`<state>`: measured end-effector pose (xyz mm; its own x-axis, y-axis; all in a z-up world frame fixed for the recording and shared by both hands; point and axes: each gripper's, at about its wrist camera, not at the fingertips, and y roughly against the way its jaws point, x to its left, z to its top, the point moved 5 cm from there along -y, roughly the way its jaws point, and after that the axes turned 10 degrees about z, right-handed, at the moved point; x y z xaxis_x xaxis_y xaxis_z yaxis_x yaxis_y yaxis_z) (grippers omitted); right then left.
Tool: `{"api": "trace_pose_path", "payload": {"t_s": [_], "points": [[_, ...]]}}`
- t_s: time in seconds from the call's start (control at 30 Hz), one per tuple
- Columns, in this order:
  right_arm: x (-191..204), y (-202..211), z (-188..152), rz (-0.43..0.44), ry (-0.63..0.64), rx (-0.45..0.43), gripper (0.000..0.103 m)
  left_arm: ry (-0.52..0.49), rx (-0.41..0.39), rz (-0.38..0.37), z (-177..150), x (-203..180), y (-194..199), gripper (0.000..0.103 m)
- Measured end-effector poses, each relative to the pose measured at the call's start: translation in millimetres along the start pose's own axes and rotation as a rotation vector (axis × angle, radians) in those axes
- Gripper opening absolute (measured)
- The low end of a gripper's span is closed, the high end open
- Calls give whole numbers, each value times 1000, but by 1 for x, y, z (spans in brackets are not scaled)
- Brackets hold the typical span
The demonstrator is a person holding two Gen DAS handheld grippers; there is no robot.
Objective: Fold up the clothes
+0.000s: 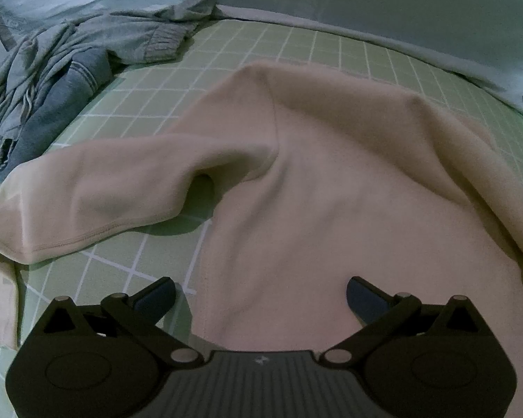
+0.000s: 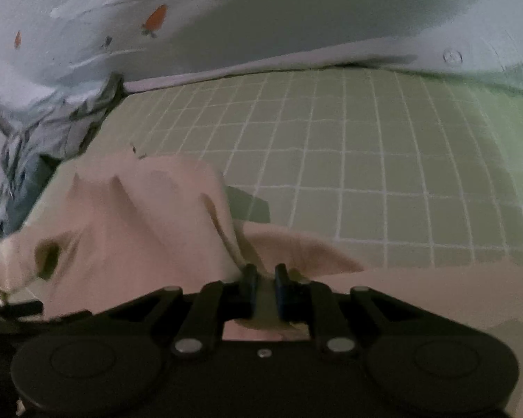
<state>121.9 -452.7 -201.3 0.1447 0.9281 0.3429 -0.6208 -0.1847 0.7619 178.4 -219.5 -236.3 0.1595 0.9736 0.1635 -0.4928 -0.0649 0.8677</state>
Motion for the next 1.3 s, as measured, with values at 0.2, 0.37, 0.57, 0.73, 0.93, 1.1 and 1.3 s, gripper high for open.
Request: {"api": "trace_pose_path", "payload": {"t_s": [0.2,0.37,0.57,0.73,0.93,1.1,1.3], "points": [[3,-6,9,-66,130,-20,22,-3,-8,-3,-1,1,0,103],[9,1,13,8,193,-47,22,-4,-12,-4,-1,1,0,103],[27,-1,7,87,220,-71,22,-6,-17,-6,-1,1,1,103],[38,-12,1,85,233,-50,22,-7,-19,-6,-1,1,1,103],[33,-22,1,34,244,-41,19,-9,-21,-8,-1,1,1,103],[26,0,28,-28,283,-159,2,-13,-22,-11,0,1,0,103],[23,35,60,-157,351,-317,4,-14,-27,-13,-1,1,1,103]]}}
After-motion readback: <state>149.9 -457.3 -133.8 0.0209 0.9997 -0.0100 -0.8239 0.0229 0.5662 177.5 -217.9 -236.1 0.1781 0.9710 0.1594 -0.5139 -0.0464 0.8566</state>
